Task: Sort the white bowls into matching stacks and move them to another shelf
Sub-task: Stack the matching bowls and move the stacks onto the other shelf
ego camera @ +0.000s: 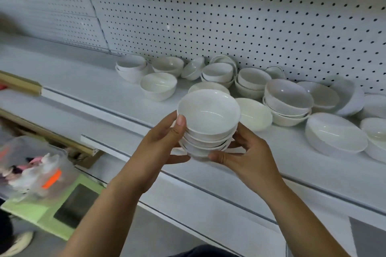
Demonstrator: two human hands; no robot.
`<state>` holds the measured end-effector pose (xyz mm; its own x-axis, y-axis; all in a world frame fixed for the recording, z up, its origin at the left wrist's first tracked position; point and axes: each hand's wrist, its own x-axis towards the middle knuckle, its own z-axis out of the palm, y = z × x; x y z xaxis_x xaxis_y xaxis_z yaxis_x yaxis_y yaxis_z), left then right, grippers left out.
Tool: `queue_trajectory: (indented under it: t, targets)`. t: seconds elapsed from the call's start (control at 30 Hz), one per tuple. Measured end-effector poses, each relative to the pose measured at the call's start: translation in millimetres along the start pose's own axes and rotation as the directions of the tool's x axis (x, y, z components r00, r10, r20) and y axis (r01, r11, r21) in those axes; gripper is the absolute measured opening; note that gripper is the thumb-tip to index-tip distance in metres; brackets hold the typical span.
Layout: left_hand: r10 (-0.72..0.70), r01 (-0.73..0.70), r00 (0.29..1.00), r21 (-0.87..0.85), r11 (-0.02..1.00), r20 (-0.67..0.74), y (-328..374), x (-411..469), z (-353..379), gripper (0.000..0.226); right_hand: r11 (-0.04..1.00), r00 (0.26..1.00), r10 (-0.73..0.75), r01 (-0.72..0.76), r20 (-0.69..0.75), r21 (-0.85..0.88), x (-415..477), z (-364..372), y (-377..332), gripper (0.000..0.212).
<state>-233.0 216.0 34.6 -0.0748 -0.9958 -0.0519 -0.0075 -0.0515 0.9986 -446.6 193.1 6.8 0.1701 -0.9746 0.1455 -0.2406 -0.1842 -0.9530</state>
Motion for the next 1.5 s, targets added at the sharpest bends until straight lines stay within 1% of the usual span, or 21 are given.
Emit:
queue_trajectory:
  t: [0.23,0.27,0.4,0.53,0.6,0.73,0.93,1.03,1.1,1.17,1.23,1.37,1.5]
  targets:
    - [-0.033,0.031,0.990,-0.014,0.999,-0.136,2,1,-79,0.078,0.998,0.993,-0.008,0.001,0.122,0.058,44,77,-10,0.076]
    - [-0.038,0.036,0.988,-0.021,0.999,-0.152,3,3,-88,0.076,0.998,0.991,-0.006,-0.002,0.134,0.058,51,86,-11,0.077]
    - [-0.050,0.041,0.977,-0.046,0.998,-0.205,2,13,-116,0.055,0.999,0.982,-0.023,0.013,0.188,0.051,79,111,-15,0.076]
    - [-0.060,0.044,0.964,-0.069,0.997,-0.258,1,27,-138,0.061,0.998,0.972,-0.042,0.030,0.231,0.054,109,130,-18,0.070]
    - [-0.061,0.043,0.955,-0.068,0.997,-0.290,2,34,-149,0.062,0.997,0.966,-0.053,0.038,0.252,0.061,123,140,-19,0.072]
    - [-0.049,0.038,0.939,-0.038,0.999,-0.339,2,48,-174,0.054,0.993,0.958,-0.073,0.043,0.277,0.113,148,169,-15,0.072]
    - [-0.036,0.030,0.912,-0.022,0.999,-0.409,-6,66,-228,0.062,0.988,0.952,-0.077,0.033,0.296,0.152,183,227,-14,0.074]
    - [-0.027,0.030,0.923,0.003,1.000,-0.384,-8,82,-259,0.062,0.989,0.963,-0.077,0.041,0.260,0.140,200,253,-13,0.074]
    - [-0.010,0.021,0.941,0.029,0.999,-0.338,-8,97,-279,0.061,0.992,0.976,-0.065,0.040,0.209,0.123,211,269,-14,0.076]
    - [0.008,0.005,0.959,0.043,0.999,-0.282,-7,113,-297,0.066,0.994,0.988,-0.045,0.029,0.148,0.108,219,282,-16,0.078]
    - [0.027,-0.013,0.977,0.069,0.998,-0.213,-6,127,-311,0.066,0.995,0.996,-0.021,0.012,0.087,0.103,224,291,-19,0.077]
    - [0.038,-0.032,0.996,0.077,0.996,-0.078,-9,151,-328,0.062,0.998,0.999,0.010,-0.007,-0.040,0.064,223,302,-25,0.070]
    - [0.027,-0.028,1.000,0.044,0.999,0.008,-18,167,-333,0.065,0.998,0.990,0.035,-0.028,-0.139,0.051,217,305,-25,0.067]
